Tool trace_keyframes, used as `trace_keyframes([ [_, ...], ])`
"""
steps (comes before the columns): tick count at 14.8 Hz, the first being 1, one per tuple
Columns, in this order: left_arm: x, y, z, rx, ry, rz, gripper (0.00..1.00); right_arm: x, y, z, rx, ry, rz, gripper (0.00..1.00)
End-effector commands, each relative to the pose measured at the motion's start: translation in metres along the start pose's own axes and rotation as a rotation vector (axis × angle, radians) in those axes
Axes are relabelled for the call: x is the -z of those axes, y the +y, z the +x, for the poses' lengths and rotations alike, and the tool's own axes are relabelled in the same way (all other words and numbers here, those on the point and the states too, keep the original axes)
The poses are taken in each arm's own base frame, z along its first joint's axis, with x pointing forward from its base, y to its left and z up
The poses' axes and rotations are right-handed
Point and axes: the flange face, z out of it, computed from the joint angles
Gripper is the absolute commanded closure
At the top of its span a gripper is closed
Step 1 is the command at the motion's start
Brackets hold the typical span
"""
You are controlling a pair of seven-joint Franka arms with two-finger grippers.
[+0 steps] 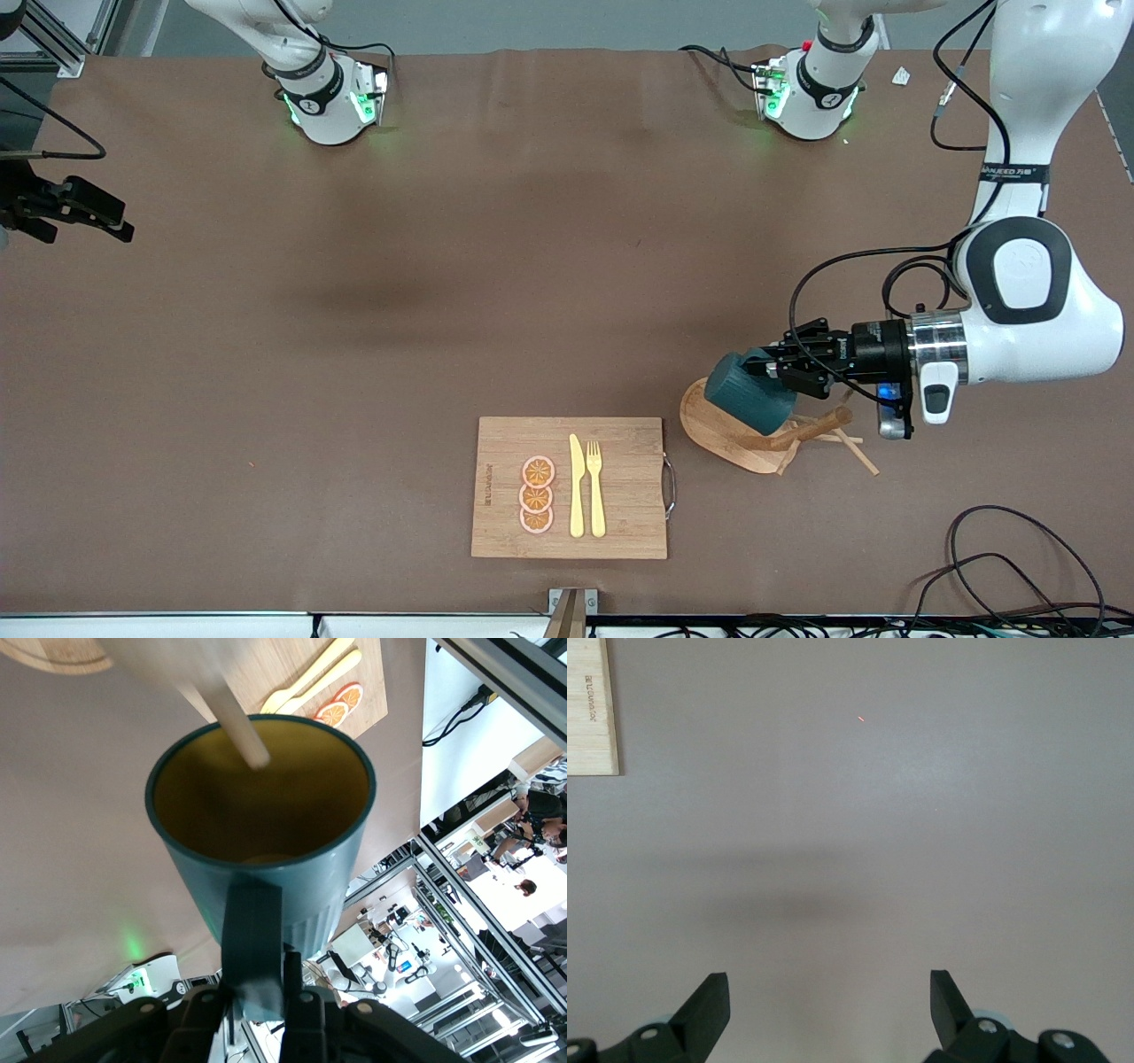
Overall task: Pass cup and hang on rack
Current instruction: 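Hook the mug handle onto a rack peg with the left gripper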
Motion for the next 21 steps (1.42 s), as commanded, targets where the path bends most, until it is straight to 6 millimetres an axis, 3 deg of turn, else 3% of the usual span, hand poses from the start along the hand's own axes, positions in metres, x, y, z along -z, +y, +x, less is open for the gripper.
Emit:
trace_keyframes([
  [1,0.01,-0.007,0.01,-0.035,-0.024,-0.025,0.99,0.007,-0.006,-0.006,-0.003,0.003,0.003,0.0],
  [8,0.027,-0.033,0.045,-0.099,-0.043,-0.04,0.94,0.006,-0.006,-0.006,-0.004,0.001,0.003,0.0],
  [10,0.031,-0.035,0.048,-0.112,-0.04,-0.048,0.8,0.006,-0.007,-0.006,-0.004,0.001,0.003,0.0],
  [13,0.034,-0.031,0.045,-0.114,-0.033,-0.055,0.38,0.007,-0.008,-0.006,-0.003,0.003,0.003,0.0],
  [15,0.038,-0.025,0.039,-0.119,-0.019,-0.054,0.04,0.007,-0.008,-0.006,-0.001,0.003,0.003,0.0],
  [18,0.06,-0.008,0.007,-0.127,0.028,-0.044,0.0,0.007,-0.008,-0.006,-0.001,0.003,0.003,0.0],
  [21,0.084,0.005,-0.025,-0.186,0.141,0.081,0.0,0.007,-0.009,-0.006,0.0,0.003,0.003,0.0],
])
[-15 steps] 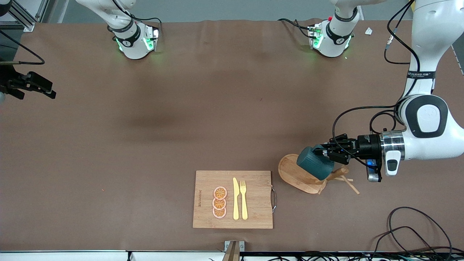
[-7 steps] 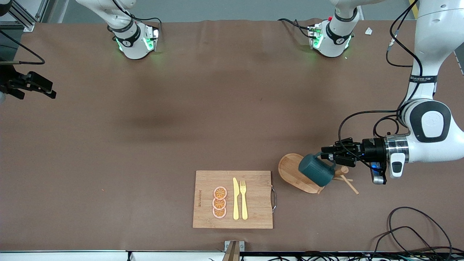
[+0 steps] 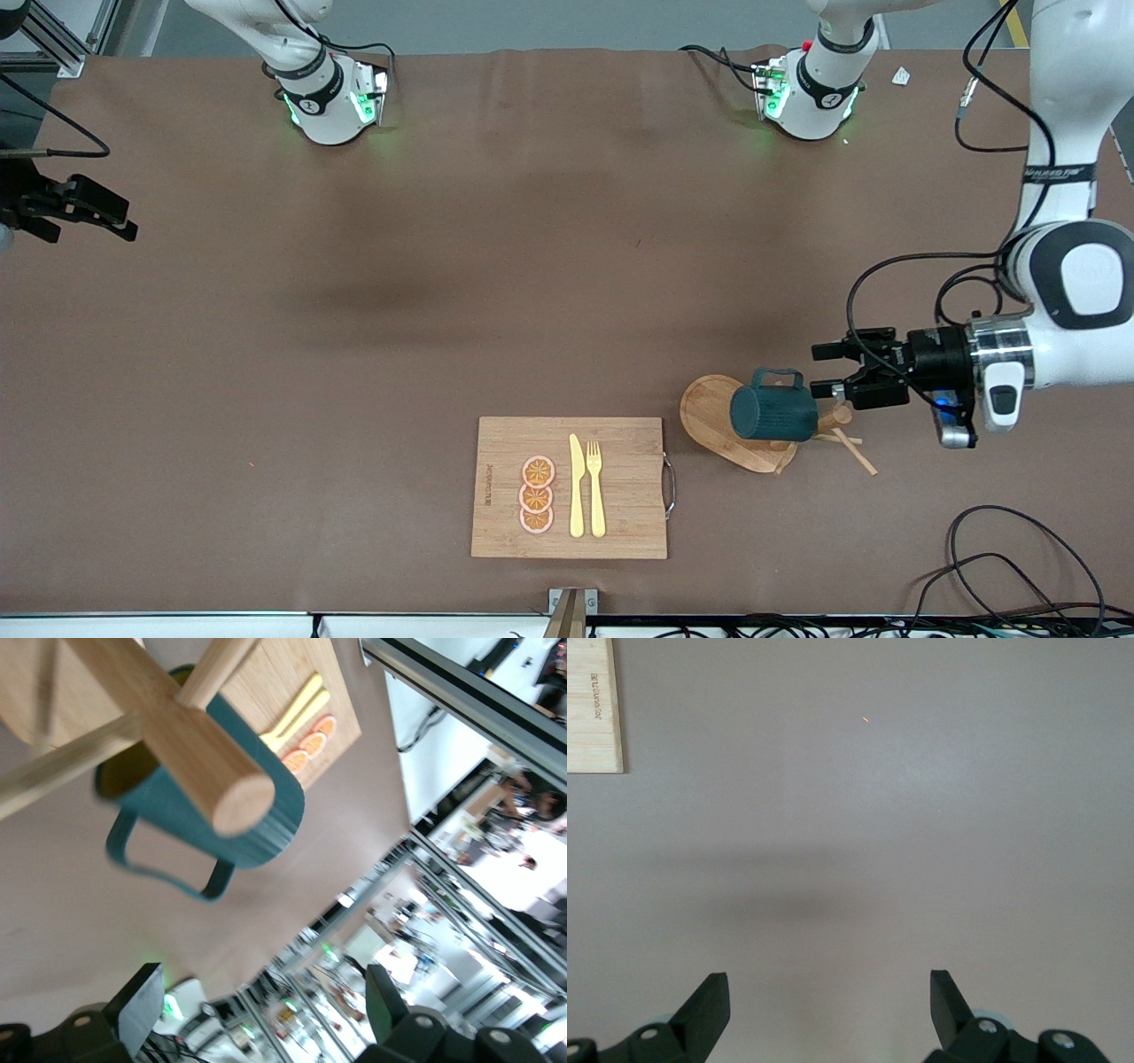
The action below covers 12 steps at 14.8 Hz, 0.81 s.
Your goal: Pass cup and hang on rack
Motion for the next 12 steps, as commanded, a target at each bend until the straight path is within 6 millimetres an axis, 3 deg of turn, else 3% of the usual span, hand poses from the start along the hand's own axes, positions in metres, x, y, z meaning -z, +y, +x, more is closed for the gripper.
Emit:
trace_keyframes([
  [1,0.029,0.015,-0.034,-0.063,0.098,0.107,0.0,0.006,-0.004,-0.006,-0.009,0.002,0.003,0.0],
  [5,0.051,0.029,-0.072,-0.208,0.242,0.341,0.0,0.006,-0.004,-0.006,-0.009,0.002,0.003,0.0],
  [9,0.051,0.048,-0.124,-0.421,0.367,0.628,0.0,0.005,-0.004,-0.006,-0.008,-0.002,0.003,0.0],
  [12,0.061,0.052,-0.153,-0.522,0.405,0.788,0.0,0.006,-0.004,-0.006,-0.011,-0.001,0.003,0.0],
])
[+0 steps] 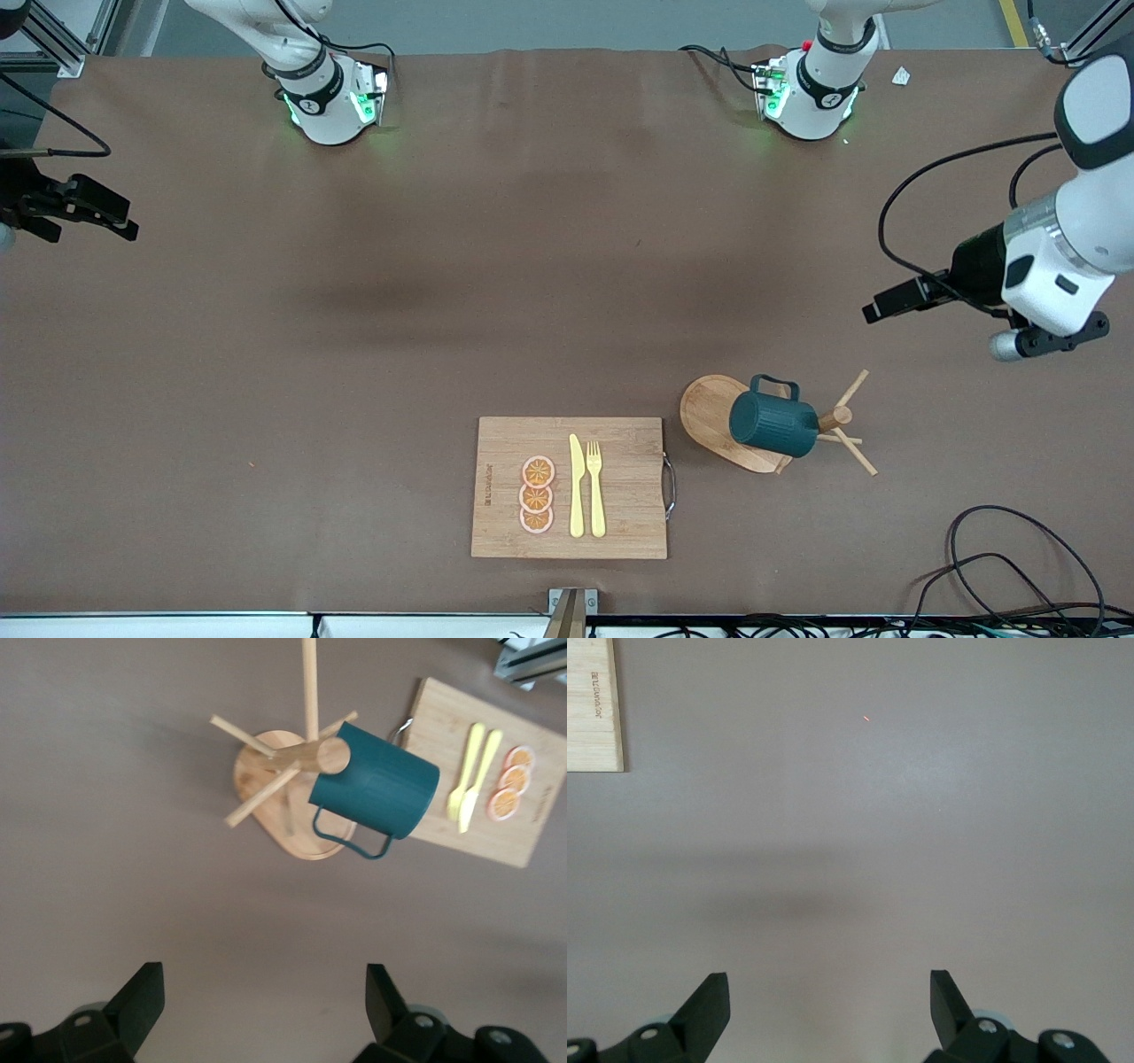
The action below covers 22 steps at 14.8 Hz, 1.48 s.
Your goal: Pass cup and hang on rack
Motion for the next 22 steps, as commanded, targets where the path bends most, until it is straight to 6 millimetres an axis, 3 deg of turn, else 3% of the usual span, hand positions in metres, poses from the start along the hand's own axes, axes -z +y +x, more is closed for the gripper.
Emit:
trace_keyframes([
  [1,0.02,-0.005,-0.014,-0.104,0.023,0.08,0.0,0.006,-0.003,-0.006,-0.012,-0.002,0.003,0.0],
  [6,0.051,0.002,-0.049,-0.18,0.035,0.151,0.0,0.006,-0.003,-0.006,-0.009,0.0,0.003,0.0],
  [9,0.07,-0.013,-0.068,-0.206,0.056,0.172,0.0,0.006,-0.003,-0.006,-0.009,0.0,0.003,0.0],
  [14,0.093,-0.042,-0.071,-0.256,0.085,0.18,0.0,0.006,-0.002,-0.006,-0.011,-0.002,0.003,0.0],
  [18,0.109,-0.046,-0.077,-0.265,0.132,0.216,0.0,0.007,-0.003,-0.006,-0.008,0.001,0.003,0.0],
  [22,0.109,-0.044,-0.078,-0.273,0.134,0.224,0.0,0.008,-0.002,-0.005,-0.003,0.009,0.001,0.0],
])
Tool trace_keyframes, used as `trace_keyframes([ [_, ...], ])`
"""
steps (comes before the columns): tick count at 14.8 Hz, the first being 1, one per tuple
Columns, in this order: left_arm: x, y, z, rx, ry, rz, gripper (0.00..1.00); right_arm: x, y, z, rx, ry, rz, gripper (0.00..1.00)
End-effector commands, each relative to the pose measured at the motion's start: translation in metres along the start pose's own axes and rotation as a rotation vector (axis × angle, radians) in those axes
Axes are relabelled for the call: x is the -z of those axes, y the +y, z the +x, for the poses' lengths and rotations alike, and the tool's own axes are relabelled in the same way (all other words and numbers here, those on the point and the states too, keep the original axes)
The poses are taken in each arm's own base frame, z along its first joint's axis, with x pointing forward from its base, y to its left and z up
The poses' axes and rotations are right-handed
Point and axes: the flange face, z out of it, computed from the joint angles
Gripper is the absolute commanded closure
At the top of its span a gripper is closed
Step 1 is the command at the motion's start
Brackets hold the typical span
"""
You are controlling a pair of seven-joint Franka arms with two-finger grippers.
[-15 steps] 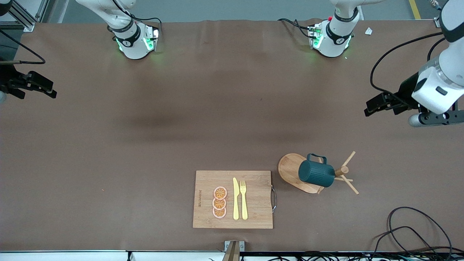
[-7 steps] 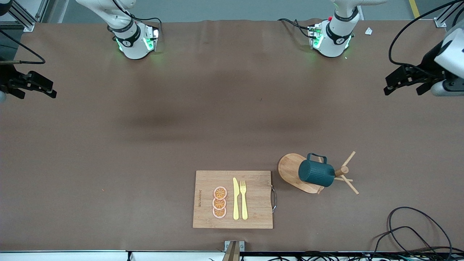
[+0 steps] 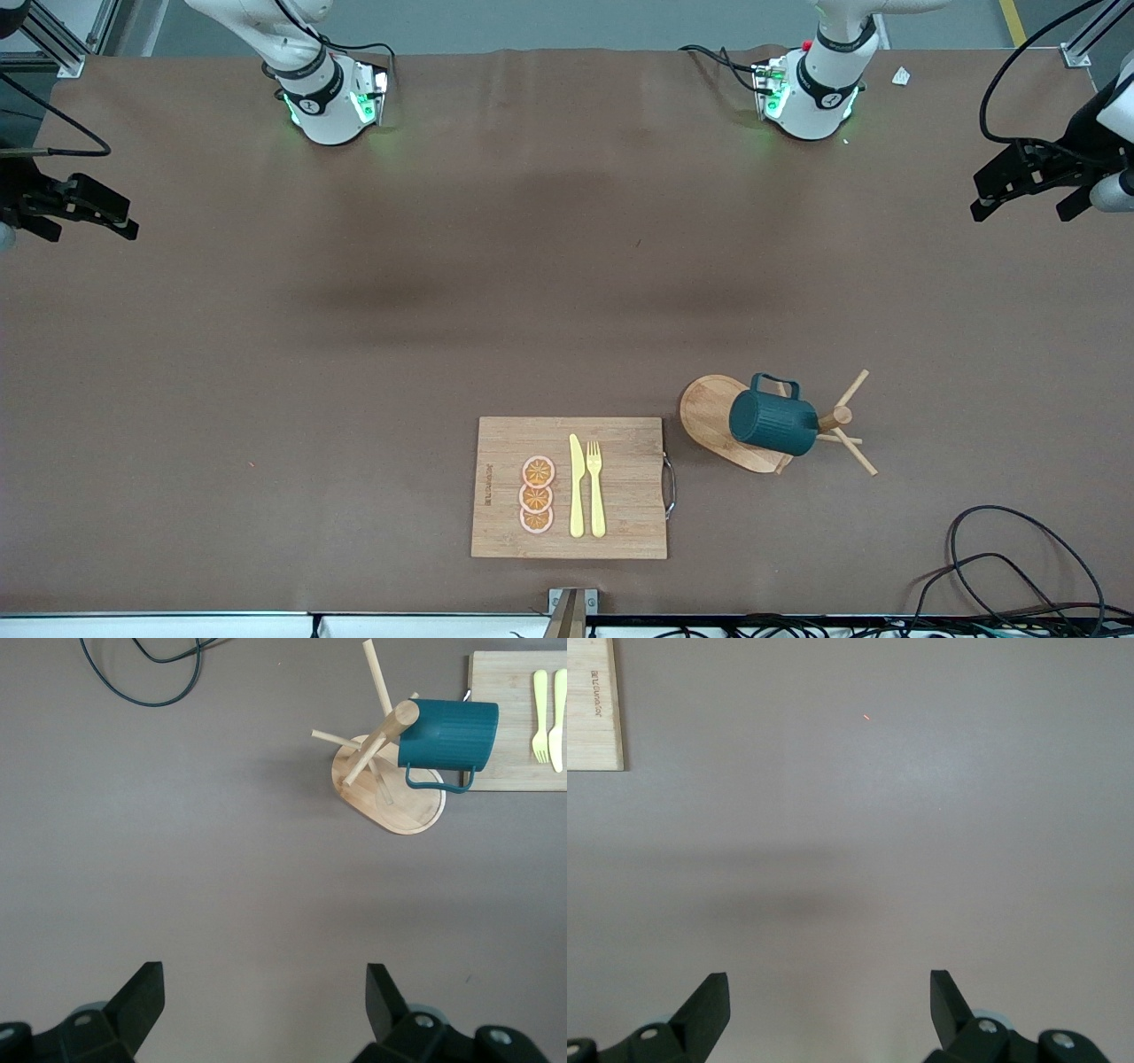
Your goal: Pass cup and hang on rack
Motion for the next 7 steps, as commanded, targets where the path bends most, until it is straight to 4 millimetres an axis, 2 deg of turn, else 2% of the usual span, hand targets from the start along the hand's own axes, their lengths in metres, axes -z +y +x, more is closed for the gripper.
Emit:
trace_keyframes([
  [1,0.001,0.001,-0.005,-0.018,0.011,0.02,0.0,0.012,-0.001,-0.005,0.003,0.022,-0.011,0.0],
  [2,0.001,0.002,-0.005,-0.019,0.011,0.023,0.0,0.019,-0.002,-0.004,0.008,0.035,-0.01,0.0],
  [7,0.005,0.002,-0.005,-0.024,0.019,0.03,0.0,0.031,-0.016,-0.005,0.026,0.053,-0.011,0.0],
])
